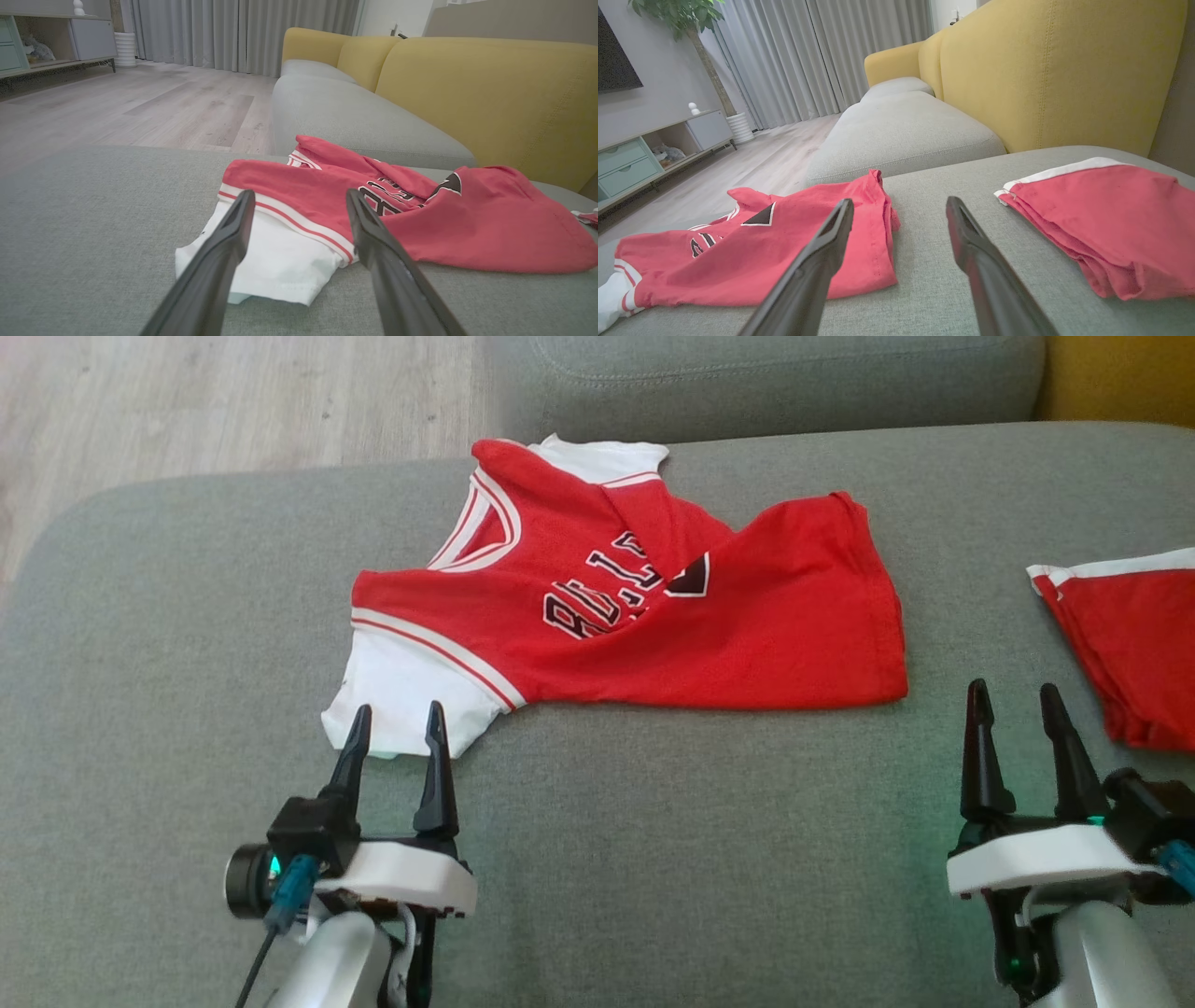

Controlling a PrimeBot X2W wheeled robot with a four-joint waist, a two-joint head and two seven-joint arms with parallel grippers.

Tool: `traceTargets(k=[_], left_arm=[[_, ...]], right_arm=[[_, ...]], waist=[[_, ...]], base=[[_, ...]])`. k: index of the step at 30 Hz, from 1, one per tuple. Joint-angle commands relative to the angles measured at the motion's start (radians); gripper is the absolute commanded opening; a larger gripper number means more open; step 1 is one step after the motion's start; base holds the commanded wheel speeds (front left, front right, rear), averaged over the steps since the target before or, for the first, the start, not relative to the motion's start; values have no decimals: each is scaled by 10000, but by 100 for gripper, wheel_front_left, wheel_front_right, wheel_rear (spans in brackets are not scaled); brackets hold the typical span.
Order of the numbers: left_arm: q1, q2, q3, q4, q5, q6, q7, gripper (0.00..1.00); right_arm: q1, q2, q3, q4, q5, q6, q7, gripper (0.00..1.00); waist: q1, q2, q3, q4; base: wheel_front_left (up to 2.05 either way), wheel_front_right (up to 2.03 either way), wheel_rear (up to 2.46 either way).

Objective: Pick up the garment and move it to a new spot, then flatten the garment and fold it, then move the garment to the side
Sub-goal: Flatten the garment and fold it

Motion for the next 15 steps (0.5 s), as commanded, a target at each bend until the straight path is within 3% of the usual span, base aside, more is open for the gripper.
traceTargets(k=[1, 15], left_arm=[[-290, 37, 466, -306, 147, -62, -95, 100], [342, -210, 715, -335, 710, -412, -95, 100]], right_arm=[[-261, -29, 235, -494, 61, -7, -132, 100], [397, -28, 227, -676, -30, -7, -136, 100]], waist=[[2, -1, 8, 11], [2, -1, -528, 61]], base=[[0, 0, 0], [0, 0, 0]])
